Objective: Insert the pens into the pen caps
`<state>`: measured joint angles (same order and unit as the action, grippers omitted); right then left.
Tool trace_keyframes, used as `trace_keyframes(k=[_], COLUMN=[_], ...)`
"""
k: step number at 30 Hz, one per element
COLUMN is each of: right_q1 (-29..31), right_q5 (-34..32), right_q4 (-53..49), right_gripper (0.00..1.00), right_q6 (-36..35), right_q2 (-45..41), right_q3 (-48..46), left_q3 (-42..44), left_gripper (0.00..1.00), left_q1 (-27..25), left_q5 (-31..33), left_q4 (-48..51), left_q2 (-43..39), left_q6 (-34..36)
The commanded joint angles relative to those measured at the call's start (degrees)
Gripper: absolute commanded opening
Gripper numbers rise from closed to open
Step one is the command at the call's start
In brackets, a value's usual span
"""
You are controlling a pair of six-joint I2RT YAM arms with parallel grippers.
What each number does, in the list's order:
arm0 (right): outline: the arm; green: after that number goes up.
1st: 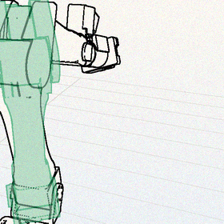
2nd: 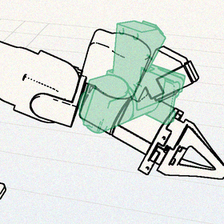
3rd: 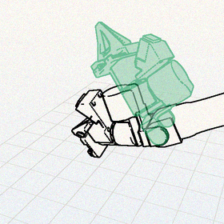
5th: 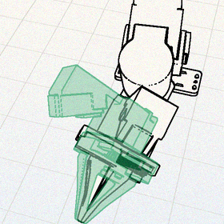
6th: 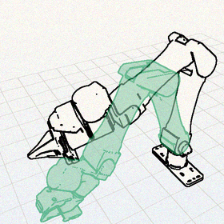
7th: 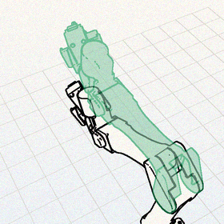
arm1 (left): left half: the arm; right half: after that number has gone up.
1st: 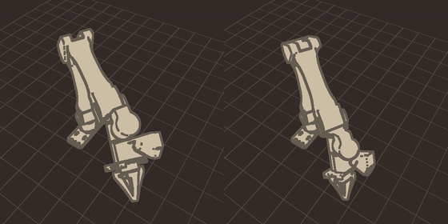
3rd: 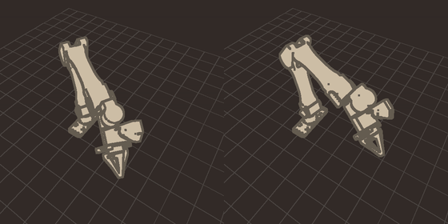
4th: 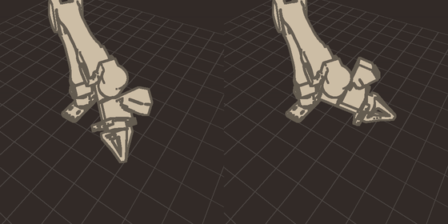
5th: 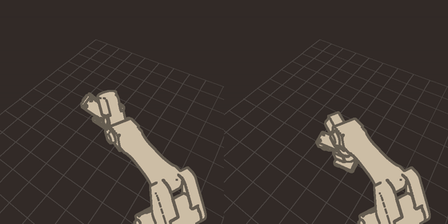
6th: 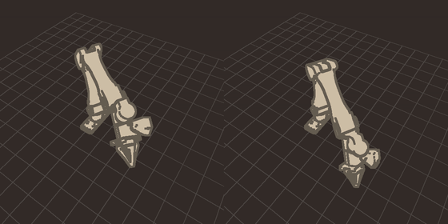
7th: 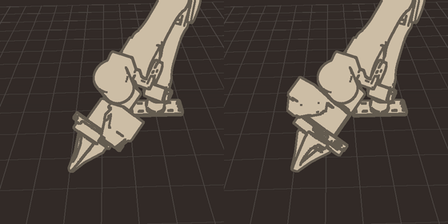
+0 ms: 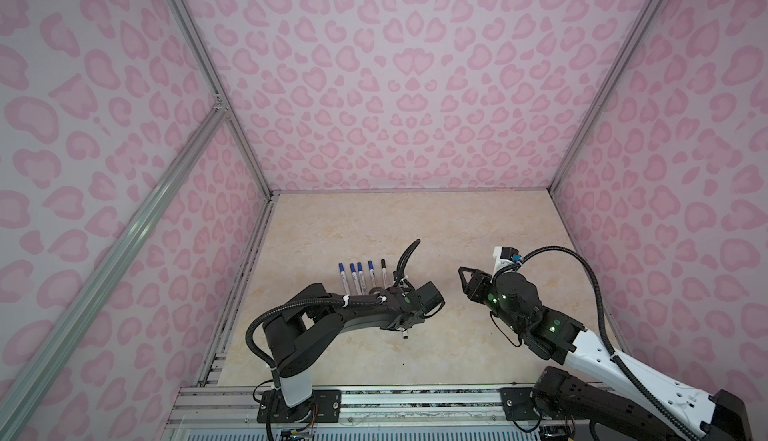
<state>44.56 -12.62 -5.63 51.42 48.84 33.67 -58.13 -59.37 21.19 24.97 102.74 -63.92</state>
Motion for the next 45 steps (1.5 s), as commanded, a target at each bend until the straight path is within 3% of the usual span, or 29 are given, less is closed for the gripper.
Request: trace_keyframes(k=[1, 14, 20, 24, 26, 29, 35, 38, 39, 42, 45], right_q1=[0.0, 0.0, -0.02, 0.0, 0.01, 0.02, 1.22, 4.12, 5.57, 10.45, 14.08], right_q5=[-0.87, -0.66, -1.25, -1.68, -2.01, -2.24, -1.91, -2.96, -3.39, -3.55, -1.5], right_q4=[0.7, 0.97, 0.96, 0.94, 0.79, 0.42, 0.7, 1.09, 1.09, 1.4, -0.62], right_gripper=[0.5, 0.5, 0.5, 0.5, 0.51, 0.56, 0.69, 0.93, 0.95, 0.92, 0.77], right_q6=[-0.11, 0.17, -0.02, -0.28, -0.85, -3.1, -8.24, -11.34, -12.32, -16.23, -19.85], right_q2=[-0.23, -0.32, -0.11, 0.42, 0.47, 0.54, 1.95, 5.76, 7.77, 16.6, 27.56], right_q3=[-0.16, -0.62, -0.64, -0.56, -0.45, 0.23, 2.78, 5.33, 6.74, 11.96, 19.31], left_q3=[-0.14, -0.23, -0.32, 0.35, 1.33, 3.7, 11.26, 16.88, 18.42, 21.19, 23.8], left_gripper=[0.3, 0.29, 0.19, 0.04, 0.03, 0.03, 0.03, 0.03, 0.03, 0.03, 0.03], left_q1=[-0.63, -1.66, -1.03, -0.62, -0.65, -0.65, -0.74, -0.58, -0.32, 1.76, 4.89], left_q5=[-2.16, -1.81, -1.75, -2.24, -1.99, -0.16, 5.34, 8.74, 9.85, 11.82, 10.08], left_q4=[4.24, 5.25, 4.47, 3.65, 3.52, 5.12, 13.31, 18.72, 20.39, 23.83, 25.62], left_q2=[0.18, 1.35, 2.93, 1.51, -1.02, -8.28, -32.15, -45.74, -50.55, -62.33, -70.31], left_q6=[-0.36, -0.34, 0.1, 1.24, 1.67, 2.48, 2.56, 1.36, 1.26, 2.99, 4.88])
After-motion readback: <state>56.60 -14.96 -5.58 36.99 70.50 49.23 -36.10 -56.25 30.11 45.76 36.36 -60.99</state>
